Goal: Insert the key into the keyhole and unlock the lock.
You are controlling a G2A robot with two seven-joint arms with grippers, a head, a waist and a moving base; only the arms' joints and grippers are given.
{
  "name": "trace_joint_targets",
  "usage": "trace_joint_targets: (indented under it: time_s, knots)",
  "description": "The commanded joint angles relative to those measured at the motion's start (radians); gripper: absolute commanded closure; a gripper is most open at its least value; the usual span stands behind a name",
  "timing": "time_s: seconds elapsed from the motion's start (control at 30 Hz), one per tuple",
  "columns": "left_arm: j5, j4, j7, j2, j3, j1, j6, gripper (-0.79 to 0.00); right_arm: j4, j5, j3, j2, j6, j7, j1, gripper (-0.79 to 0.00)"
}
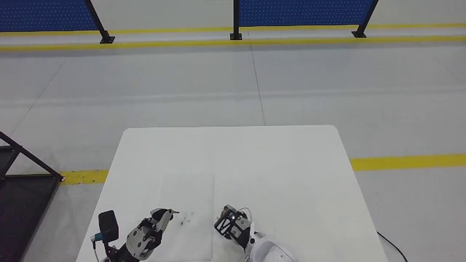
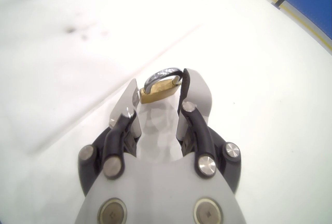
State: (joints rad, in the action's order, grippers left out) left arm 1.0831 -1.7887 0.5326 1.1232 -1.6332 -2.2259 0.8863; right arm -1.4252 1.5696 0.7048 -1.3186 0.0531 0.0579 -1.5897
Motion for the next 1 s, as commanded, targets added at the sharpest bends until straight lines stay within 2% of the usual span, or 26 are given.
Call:
trace_joint_targets:
  time_s: [0.0, 0.2, 0.47, 0.63, 0.7, 0.73, 0.77, 0.97]
  knots:
    - [0.0, 0.0, 0.0, 0.0, 0.0, 0.0, 0.0, 0.0, 0.005, -0.002, -0.002, -0.002, 0.0, -0.002, 0.003, -0.336]
    - [0.0, 0.0, 0.0, 0.0, 0.0, 0.0, 0.0, 0.0, 0.018, -0.014, -0.007, -0.006, -0.016, 0.001, 0.01, -0.348]
    - [0.0, 0.0, 0.0, 0.0, 0.0, 0.0, 0.0, 0.0, 0.033, -0.028, -0.012, -0.015, -0.001, -0.017, 0.021, -0.314]
    - [0.0, 0.0, 0.0, 0.0, 0.0, 0.0, 0.0, 0.0, 0.043, -0.031, -0.015, -0.019, 0.005, -0.019, 0.026, -0.222]
    - [0.0, 0.0, 0.0, 0.0, 0.0, 0.0, 0.0, 0.0, 0.047, -0.032, -0.016, -0.021, 0.007, -0.02, 0.027, -0.108]
    - [0.0, 0.0, 0.0, 0.0, 0.0, 0.0, 0.0, 0.0, 0.049, -0.032, -0.016, -0.021, 0.007, -0.021, 0.028, -0.018]
    - [0.0, 0.0, 0.0, 0.0, 0.0, 0.0, 0.0, 0.0, 0.05, -0.032, -0.016, -0.022, 0.009, -0.025, 0.028, 0.0]
    - [0.0, 0.0, 0.0, 0.0, 0.0, 0.0, 0.0, 0.0, 0.023, -0.053, 0.004, -0.02, 0.025, -0.077, 0.011, 0.0]
